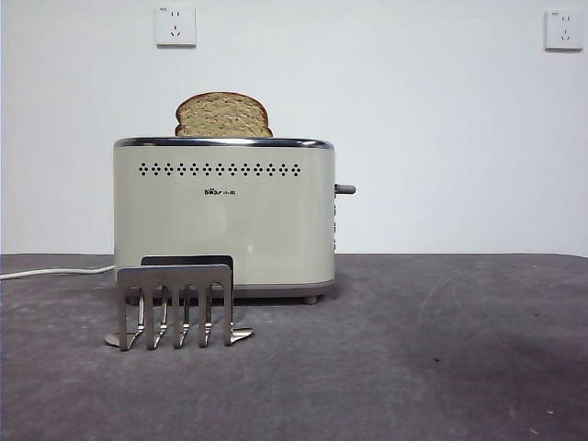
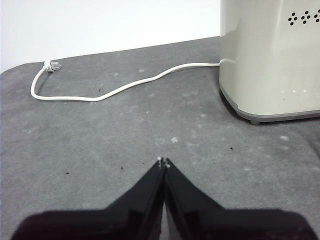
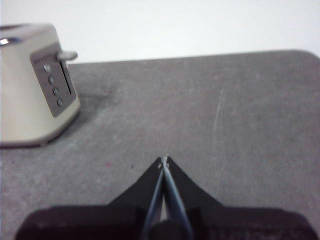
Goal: Pick up a slice of bread from the rack,put the bread on the toaster,press the button
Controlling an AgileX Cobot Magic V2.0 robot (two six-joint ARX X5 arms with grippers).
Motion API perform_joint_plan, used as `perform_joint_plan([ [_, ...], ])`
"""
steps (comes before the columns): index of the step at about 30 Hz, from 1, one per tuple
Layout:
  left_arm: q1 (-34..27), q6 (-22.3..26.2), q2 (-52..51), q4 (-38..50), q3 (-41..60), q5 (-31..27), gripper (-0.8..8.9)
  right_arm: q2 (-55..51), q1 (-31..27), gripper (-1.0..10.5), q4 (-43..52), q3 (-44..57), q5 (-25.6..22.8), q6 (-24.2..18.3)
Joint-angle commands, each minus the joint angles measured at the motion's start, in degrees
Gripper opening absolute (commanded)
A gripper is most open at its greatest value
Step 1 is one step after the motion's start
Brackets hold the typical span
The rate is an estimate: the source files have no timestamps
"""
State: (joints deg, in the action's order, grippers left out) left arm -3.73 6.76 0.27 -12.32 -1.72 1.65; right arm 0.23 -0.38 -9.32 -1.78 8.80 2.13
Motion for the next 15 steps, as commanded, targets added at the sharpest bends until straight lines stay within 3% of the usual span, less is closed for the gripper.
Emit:
perform_joint_plan([
  [1, -0.2, -0.6, -0.1, -0.1, 0.8, -0.1, -0.04, -0.2, 0.0, 0.0, 0.0, 1.4, -0.2, 1.0],
  [6, -0.2, -0.6, -0.1, -0.1, 0.8, -0.1, -0.04, -0.2, 0.1, 0.0, -0.5, 1.4, -0.2, 5.9],
  [15, -0.2, -0.6, -0.1, -0.1, 0.8, -0.1, -0.04, -0.2, 0.1, 0.0, -0.5, 1.4, -0.2, 5.9],
])
